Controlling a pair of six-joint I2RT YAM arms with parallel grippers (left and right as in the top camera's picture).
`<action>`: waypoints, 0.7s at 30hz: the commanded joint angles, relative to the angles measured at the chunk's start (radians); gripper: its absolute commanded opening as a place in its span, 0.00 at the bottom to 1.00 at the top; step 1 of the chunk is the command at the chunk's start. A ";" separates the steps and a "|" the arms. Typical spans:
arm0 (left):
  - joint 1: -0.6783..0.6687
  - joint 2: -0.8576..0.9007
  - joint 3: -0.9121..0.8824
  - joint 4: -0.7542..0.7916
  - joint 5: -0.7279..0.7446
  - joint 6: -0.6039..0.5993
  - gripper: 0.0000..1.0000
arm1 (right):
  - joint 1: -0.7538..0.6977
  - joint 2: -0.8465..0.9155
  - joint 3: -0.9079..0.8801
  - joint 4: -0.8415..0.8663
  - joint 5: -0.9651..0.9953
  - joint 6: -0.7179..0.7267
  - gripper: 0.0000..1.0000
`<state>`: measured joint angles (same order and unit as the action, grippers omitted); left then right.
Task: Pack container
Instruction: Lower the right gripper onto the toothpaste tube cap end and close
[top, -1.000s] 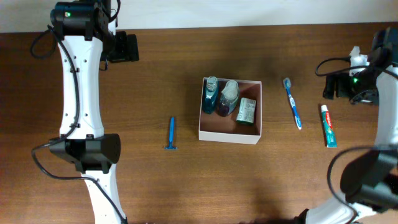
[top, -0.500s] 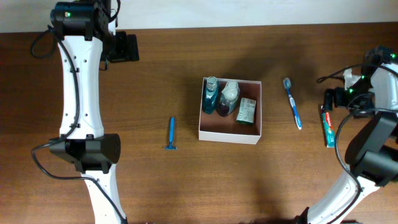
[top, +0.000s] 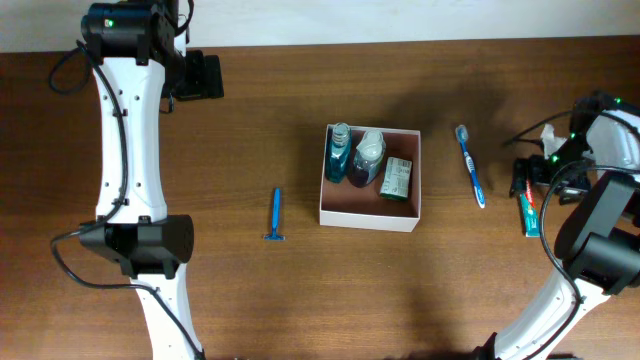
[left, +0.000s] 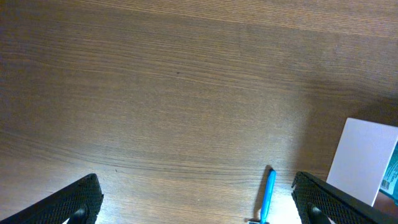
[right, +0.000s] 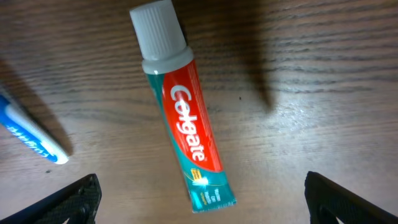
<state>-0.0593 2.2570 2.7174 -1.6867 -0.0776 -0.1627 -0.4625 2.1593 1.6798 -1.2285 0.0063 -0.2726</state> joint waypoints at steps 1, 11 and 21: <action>0.003 -0.011 -0.002 -0.001 0.003 -0.008 0.99 | -0.004 0.007 -0.037 0.022 0.033 -0.016 1.00; 0.002 -0.011 -0.002 -0.001 0.003 -0.008 0.99 | -0.005 0.007 -0.051 0.092 0.032 -0.098 0.98; 0.002 -0.011 -0.002 -0.001 0.003 -0.008 0.99 | -0.005 0.007 -0.081 0.135 0.032 -0.116 0.99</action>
<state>-0.0593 2.2570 2.7174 -1.6867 -0.0780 -0.1627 -0.4625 2.1597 1.6218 -1.1011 0.0269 -0.3717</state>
